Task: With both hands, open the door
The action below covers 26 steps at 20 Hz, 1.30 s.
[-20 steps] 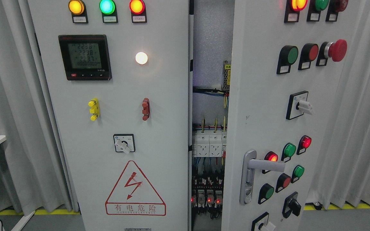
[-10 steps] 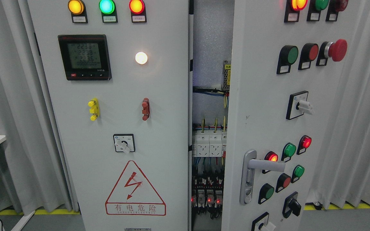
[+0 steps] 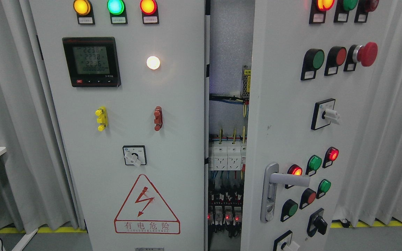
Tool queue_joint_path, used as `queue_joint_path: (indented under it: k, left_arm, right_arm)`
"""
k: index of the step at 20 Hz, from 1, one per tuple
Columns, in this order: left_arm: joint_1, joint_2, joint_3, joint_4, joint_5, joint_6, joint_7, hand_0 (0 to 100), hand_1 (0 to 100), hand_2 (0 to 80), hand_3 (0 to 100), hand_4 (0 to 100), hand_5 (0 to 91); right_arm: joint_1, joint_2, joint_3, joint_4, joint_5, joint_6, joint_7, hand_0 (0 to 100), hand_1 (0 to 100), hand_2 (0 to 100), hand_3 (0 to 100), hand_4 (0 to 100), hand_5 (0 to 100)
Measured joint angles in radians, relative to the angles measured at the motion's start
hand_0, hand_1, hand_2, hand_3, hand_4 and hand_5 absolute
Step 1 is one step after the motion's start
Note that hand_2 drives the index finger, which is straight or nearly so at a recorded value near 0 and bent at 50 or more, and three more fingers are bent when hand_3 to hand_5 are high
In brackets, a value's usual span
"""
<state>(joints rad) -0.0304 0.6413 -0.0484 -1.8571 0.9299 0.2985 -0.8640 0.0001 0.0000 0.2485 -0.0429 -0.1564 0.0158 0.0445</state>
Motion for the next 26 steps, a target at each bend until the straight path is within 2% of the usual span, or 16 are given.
queue_joint_path:
  k: [4, 10, 14, 18, 21, 26]
  left_arm:
    - [-0.156, 0.017, -0.003, -0.025, 0.072, 0.106, 0.025, 29, 0, 2.8, 3, 3, 0.0]
    - [-0.398, 0.022, -0.007, -0.012, 0.162, 0.197, 0.053, 29, 0, 2.8, 3, 3, 0.0]
    - [-0.537, 0.008, -0.015, 0.019, 0.199, 0.265, 0.069, 29, 0, 2.8, 3, 3, 0.0]
    - [-0.66, -0.009, -0.058, 0.072, 0.219, 0.283, 0.073, 29, 0, 2.8, 3, 3, 0.0]
    - [-0.754, -0.015, -0.124, 0.127, 0.238, 0.2, 0.074, 29, 0, 2.8, 3, 3, 0.0]
    - [-0.927, -0.009, -0.282, 0.22, 0.324, 0.055, 0.074, 29, 0, 2.8, 3, 3, 0.0]
  right_arm:
    - [0.0, 0.0, 0.0, 0.0, 0.0, 0.0, 0.0, 22, 0, 0, 0, 0, 0]
    - [0.0, 0.0, 0.0, 0.0, 0.0, 0.0, 0.0, 22, 0, 0, 0, 0, 0]
    - [0.0, 0.0, 0.0, 0.0, 0.0, 0.0, 0.0, 22, 0, 0, 0, 0, 0]
    - [0.0, 0.0, 0.0, 0.0, 0.0, 0.0, 0.0, 22, 0, 0, 0, 0, 0]
    - [0.0, 0.0, 0.0, 0.0, 0.0, 0.0, 0.0, 22, 0, 0, 0, 0, 0]
    - [0.0, 0.0, 0.0, 0.0, 0.0, 0.0, 0.0, 22, 0, 0, 0, 0, 0]
